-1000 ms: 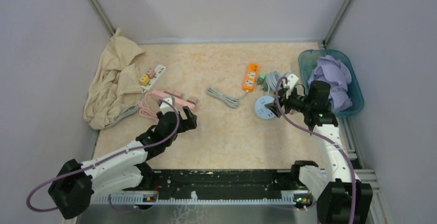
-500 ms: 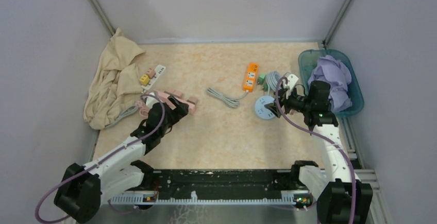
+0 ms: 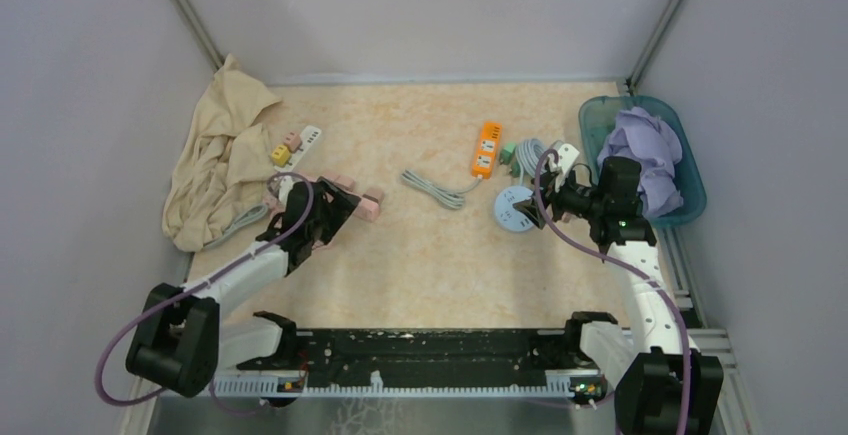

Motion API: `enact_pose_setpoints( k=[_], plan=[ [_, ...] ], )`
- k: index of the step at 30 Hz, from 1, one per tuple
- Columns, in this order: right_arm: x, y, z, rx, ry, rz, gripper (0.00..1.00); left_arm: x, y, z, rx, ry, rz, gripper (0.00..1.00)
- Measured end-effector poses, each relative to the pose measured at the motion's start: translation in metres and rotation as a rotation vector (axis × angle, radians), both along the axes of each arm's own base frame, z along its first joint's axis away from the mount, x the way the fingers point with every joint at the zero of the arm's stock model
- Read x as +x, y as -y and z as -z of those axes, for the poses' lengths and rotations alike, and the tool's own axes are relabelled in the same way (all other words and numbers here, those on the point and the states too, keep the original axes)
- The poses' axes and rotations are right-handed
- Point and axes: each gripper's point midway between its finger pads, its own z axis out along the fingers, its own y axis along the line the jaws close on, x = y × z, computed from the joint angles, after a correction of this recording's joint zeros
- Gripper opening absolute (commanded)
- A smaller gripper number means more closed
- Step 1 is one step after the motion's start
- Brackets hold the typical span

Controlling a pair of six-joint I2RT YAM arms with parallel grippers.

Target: Pull the plug off the socket

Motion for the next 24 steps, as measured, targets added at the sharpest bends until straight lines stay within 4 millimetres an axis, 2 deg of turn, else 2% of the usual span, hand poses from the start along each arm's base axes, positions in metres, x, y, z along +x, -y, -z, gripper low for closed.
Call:
enact_pose_setpoints(
  k=[9, 14, 19, 24],
  plan=[
    [0.0, 0.0, 0.0, 0.0, 0.0, -0.001, 0.69, 0.012, -0.002, 0.017, -0.023, -0.092, -0.028, 0.83],
    [0.0, 0.0, 0.0, 0.002, 0.0, -0.003, 0.69, 0.022, -0.005, 0.014, 0.002, -0.129, -0.055, 0.86],
    [0.0, -0.001, 0.0, 0.002, 0.0, -0.003, 0.69, 0.041, -0.005, 0.007, 0.043, -0.186, -0.082, 0.87],
    [0.0, -0.001, 0.0, 0.002, 0.0, -0.003, 0.69, 0.05, -0.003, 0.013, 0.081, -0.286, -0.087, 0.84]
  ],
)
